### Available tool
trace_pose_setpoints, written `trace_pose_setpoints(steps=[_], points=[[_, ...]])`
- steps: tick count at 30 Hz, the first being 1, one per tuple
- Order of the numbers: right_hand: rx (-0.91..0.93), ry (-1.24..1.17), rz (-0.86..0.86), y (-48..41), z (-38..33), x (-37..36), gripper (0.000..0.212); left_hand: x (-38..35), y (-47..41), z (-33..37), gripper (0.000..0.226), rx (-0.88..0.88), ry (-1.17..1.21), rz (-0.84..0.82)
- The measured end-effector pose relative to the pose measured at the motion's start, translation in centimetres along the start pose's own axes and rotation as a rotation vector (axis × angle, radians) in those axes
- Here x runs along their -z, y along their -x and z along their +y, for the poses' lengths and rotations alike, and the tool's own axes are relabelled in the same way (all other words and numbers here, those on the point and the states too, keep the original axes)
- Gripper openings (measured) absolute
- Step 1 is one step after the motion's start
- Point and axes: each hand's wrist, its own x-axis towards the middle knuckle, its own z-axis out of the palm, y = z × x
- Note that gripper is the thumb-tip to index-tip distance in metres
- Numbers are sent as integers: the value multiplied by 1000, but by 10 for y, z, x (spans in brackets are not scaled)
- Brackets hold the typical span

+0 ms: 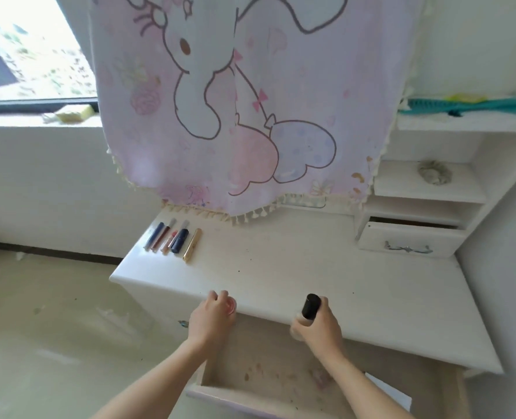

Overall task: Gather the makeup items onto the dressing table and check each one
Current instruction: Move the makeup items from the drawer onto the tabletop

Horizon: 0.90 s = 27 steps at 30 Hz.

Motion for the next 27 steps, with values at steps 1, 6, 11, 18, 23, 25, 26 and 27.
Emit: trace_pose_setpoints(steps=[1, 6, 11, 18, 23, 25, 26, 27], points=[[29, 2, 4, -1, -7, 6, 22, 8, -4, 2, 27, -16, 2, 13], [128, 10, 50, -12, -36, 27, 21, 35, -21, 19, 30, -48, 12, 97], [215, -19, 65, -15, -60, 38, 20, 43, -30, 36, 30, -41, 23, 105], [206, 38, 35, -20, -68, 28, 21, 42, -33, 41, 29, 23, 61, 79], [196, 30, -1, -27, -76, 10, 22, 44, -37, 25, 37, 37, 47, 42], [190, 27, -7, -33, -82, 3, 26, 46, -41, 18, 39, 48, 54, 37], [190, 28, -10, -36, -84, -1, 28, 46, -43, 14, 39, 51, 57, 35], [192, 33, -14, -40, -87, -5, 28, 46, -46, 9, 39, 52, 62, 33]])
